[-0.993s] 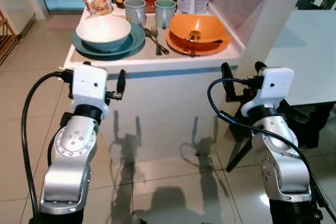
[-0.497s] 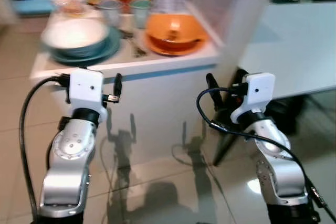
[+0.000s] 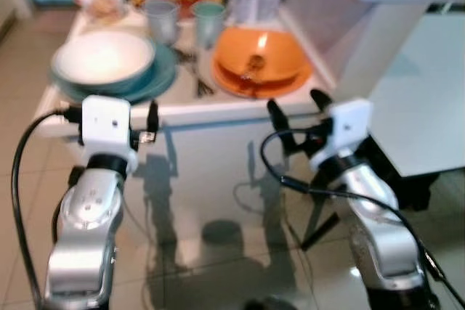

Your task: Setting the table

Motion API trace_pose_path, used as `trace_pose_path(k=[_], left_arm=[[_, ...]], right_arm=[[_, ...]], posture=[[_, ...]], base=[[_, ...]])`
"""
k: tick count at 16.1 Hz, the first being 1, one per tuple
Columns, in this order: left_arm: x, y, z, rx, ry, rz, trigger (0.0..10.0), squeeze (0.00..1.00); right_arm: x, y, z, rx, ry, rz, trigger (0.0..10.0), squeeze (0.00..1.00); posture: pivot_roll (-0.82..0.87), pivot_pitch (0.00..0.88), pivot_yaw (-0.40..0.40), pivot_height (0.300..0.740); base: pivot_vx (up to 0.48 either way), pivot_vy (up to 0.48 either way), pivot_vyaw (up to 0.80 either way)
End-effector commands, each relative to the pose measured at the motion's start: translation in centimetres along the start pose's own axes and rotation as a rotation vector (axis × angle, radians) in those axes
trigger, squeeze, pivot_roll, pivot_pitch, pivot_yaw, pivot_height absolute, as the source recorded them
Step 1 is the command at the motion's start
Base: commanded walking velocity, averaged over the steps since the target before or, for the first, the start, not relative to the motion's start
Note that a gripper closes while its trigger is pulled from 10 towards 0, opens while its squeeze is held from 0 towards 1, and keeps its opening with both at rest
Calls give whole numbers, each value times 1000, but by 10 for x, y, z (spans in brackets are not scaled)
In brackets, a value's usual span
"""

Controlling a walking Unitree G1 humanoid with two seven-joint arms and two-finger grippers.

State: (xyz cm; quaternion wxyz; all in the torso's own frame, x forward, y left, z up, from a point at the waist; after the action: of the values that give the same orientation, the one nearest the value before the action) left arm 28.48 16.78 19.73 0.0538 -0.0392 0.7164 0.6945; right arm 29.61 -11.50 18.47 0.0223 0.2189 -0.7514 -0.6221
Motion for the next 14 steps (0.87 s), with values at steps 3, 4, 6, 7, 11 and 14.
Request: trace_pose_path(k=[3,4,6,7,11,14], left_arm=[[10,12,-16,26,-121,-51,10000,0],[12,16,-19,34,-151,-72,10000,0],[15,21,-28,30,-221,-90,10000,0],[16,21,-31,26,-249,-82,10000,0],[20,22,-38,-4,-348,-67,10000,0],[28,17,-40,-24,-438,-12,10000,0]], right_arm=[[3,7,-4,21,-9,-47,10000,0],[4,7,-4,36,-9,-49,10000,0],[5,11,-6,19,-7,-81,10000,380],[5,12,-6,20,-6,-89,10000,1000],[-8,0,-3,196,-12,-3,10000,882],[-19,-11,3,230,11,33,10000,0]], posture=[[30,60,-57,740],[29,62,-58,740],[31,62,-61,740],[32,64,-61,740],[39,60,-64,740],[52,53,-67,740]], base=[[0,0,0],[0,0,0],[0,0,0],[0,0,0],[0,0,0],[0,0,0]])
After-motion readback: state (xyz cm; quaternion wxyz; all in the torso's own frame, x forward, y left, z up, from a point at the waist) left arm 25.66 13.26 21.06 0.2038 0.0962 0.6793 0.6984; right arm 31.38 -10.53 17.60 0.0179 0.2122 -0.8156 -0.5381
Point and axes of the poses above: a point about 5 cm out from each wrist's last joint towards the gripper, its own x axis pointing back from the gripper into the wrist, its own y axis along the axis of the wrist's last joint, z = x × y, the point moved 3 cm from there along -x, pointing out of the wrist towards the gripper, and after that the axes turned 12 degrees about x, right-handed, at the moved point
